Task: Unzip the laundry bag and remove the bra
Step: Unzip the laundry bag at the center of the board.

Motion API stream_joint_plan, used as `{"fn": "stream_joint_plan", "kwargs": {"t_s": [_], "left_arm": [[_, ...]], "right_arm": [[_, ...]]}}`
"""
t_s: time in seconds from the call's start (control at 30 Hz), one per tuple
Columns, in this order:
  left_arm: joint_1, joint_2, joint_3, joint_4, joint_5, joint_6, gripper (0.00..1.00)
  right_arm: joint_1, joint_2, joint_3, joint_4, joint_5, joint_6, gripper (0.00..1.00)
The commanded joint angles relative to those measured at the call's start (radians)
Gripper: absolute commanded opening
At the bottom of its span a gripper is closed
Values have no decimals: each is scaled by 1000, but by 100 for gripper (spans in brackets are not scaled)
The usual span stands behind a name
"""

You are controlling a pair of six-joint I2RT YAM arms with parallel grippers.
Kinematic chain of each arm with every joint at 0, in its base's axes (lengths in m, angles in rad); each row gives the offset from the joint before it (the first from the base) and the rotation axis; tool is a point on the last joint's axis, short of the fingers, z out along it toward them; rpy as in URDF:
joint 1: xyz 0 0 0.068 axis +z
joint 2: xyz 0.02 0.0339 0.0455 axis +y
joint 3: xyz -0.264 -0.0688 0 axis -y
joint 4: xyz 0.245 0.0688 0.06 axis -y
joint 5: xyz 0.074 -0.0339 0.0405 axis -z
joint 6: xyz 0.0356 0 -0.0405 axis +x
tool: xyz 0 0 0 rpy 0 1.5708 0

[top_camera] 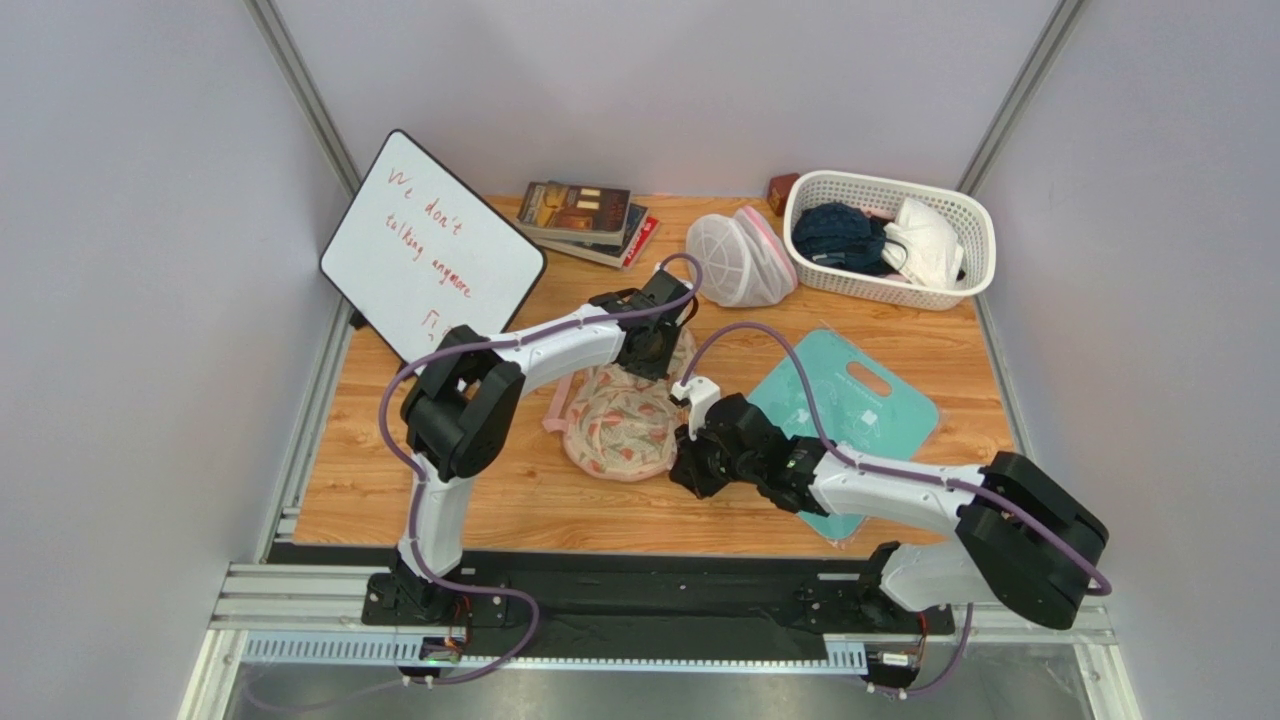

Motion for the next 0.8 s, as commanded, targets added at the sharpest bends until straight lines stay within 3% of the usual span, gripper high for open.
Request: {"fn": "stream_joint_plan", "kwargs": {"t_s": [0.0,0.3,0.6,0.77], "left_arm": [[0,29,-13,-3,-17,-27,0],[13,-11,-43,0,-34,-7,0],[40,-187,-257,56,-66,-15,0],[40,-258,-356,66,-58,-18,11]], "right_arm": [[49,-3,-3,31,1,60,0],[89,20,40,-9,78,72,0],[49,14,40,-52,104,54,0],[3,17,35,-54,104,32,0]]}}
